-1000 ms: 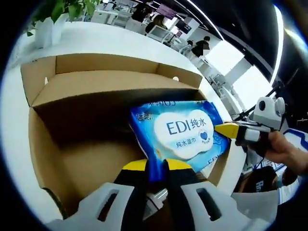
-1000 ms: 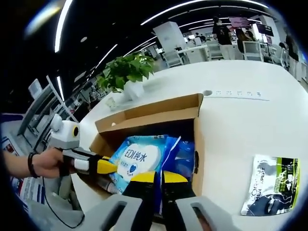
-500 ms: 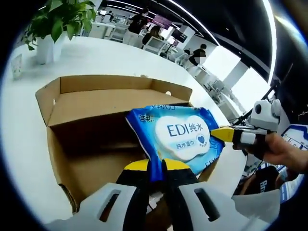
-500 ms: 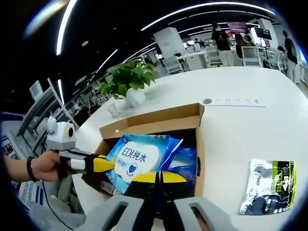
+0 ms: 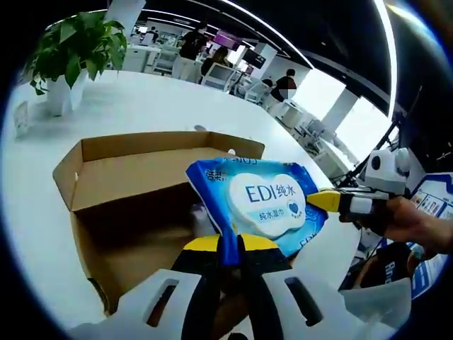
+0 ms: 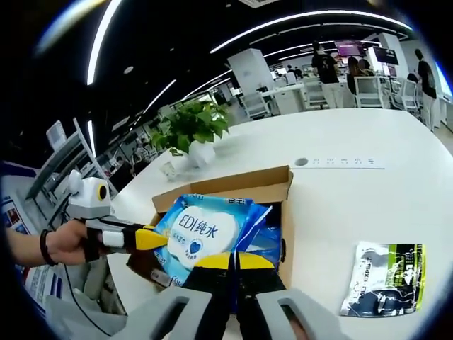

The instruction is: Operate the shoe box by opening the lid, removing the specified soft item, and placing it in the target area until the item is outside and the box remains undamaged.

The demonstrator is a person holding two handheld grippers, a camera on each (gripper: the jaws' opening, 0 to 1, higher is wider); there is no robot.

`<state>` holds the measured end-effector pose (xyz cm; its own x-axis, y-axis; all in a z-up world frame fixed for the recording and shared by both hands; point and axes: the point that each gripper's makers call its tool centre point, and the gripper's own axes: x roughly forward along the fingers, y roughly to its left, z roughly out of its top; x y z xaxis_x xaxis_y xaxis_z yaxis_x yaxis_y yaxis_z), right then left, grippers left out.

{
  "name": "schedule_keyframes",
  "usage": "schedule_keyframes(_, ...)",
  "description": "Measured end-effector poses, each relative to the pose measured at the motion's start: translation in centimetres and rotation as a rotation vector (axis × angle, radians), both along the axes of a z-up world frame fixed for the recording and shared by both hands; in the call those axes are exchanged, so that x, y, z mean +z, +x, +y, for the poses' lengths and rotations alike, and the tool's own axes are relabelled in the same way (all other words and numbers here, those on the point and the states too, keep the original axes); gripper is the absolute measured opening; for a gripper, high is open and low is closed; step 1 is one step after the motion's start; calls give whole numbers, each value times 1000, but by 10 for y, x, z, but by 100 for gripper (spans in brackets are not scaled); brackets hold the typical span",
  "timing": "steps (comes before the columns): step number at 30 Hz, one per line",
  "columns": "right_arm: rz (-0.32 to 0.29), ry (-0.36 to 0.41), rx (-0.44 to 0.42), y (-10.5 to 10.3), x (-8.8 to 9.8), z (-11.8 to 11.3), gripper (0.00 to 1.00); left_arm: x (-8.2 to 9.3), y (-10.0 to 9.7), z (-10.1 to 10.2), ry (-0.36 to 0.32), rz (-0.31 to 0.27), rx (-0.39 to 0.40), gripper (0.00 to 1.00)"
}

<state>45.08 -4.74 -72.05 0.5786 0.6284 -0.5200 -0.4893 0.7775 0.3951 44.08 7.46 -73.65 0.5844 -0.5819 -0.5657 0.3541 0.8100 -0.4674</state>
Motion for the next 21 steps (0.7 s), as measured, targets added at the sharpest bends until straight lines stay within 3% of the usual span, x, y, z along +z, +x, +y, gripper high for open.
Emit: schedule_keyframes(21,-19,15,-59,-15,7,-54,0,15,-2,-52,20,-32,-91,6)
